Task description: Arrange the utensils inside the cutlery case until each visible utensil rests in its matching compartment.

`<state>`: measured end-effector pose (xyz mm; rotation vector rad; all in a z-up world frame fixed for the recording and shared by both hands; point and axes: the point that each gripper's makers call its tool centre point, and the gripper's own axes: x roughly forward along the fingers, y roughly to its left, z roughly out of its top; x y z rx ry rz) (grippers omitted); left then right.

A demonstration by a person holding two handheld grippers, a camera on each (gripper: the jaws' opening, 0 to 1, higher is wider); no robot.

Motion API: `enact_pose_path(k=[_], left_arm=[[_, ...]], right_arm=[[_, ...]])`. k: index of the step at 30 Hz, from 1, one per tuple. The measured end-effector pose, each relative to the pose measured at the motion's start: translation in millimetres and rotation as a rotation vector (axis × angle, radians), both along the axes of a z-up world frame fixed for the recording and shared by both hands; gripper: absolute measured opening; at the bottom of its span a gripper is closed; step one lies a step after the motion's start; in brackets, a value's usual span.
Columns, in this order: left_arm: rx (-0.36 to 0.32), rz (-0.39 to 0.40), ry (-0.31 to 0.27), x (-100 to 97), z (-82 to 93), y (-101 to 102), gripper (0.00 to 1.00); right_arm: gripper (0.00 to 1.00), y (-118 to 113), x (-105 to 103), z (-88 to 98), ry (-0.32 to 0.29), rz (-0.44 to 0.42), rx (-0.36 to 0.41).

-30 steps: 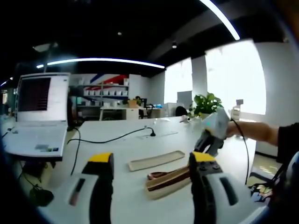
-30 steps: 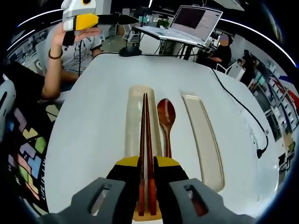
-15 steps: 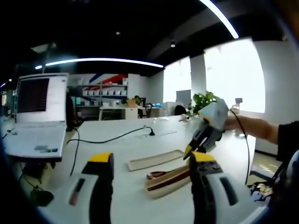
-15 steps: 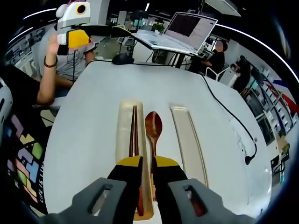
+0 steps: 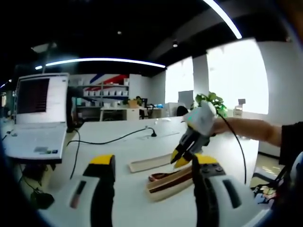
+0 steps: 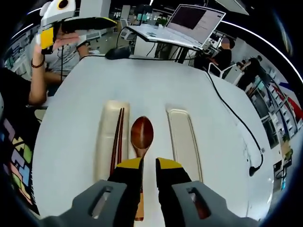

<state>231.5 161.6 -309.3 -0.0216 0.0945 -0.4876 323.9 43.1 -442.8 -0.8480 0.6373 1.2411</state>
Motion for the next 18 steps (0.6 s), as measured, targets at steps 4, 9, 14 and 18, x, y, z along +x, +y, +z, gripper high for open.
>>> enact_pose_path(k=[4,9,14,18], left_arm=[[-0.004,-0.004,-0.001,0.6,0.5,-1,0.69],[0.009,-0.002,-0.006,-0.1,0.8,0,0.69],[0.019,-0.011,-0.016,-1.7,2.8,-1,0.69],[0.024,-0.011,-0.009,-0.8,0.9,-1,0.69]], right_arm=[[0.10,1,-2,-11.3,0.041,0.005,-0.011],[0.11,6,-4,-10.0,0.021,0.040,0.020],[0.11,6,-3,-12.5,0.024,0.029,0.000],[0.11,2,-4,-16.1,0.032,0.034,-0.030]])
